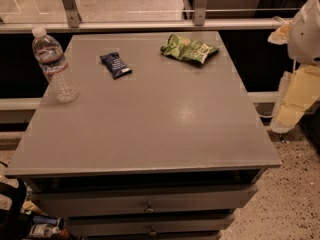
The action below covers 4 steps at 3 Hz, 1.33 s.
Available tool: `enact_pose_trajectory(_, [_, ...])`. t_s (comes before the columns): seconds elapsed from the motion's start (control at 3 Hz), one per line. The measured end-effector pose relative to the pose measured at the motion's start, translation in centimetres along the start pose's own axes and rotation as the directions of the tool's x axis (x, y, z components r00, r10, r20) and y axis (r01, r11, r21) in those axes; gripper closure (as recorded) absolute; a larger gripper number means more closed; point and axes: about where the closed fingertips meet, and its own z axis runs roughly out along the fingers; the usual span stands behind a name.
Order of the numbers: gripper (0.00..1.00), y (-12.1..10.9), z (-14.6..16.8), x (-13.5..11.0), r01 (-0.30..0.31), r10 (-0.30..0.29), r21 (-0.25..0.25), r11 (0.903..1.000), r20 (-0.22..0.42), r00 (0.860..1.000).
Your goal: Pick rxbar blueberry
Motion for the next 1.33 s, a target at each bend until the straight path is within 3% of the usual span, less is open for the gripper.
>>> enact_pose_trajectory(0.33, [0.00, 0.0, 0.0, 0.0, 0.000, 0.000, 0.000, 1.0000, 0.000, 1.000])
enact_pose_trajectory(0.67, [0.00, -1.2, 0.9, -1.4, -0.028, 0.028, 0.005, 0.9996, 0.044, 0.999])
enact_pose_trajectory(1.0, [0.00, -3.0, 3.0, -4.4, -0.115, 0.110, 0.025, 0.9931, 0.150, 0.983])
enact_pose_trajectory(1.33, [0.00, -2.9, 6.0, -7.3, -0.249, 0.240, -0.001, 0.9684, 0.278, 0.930])
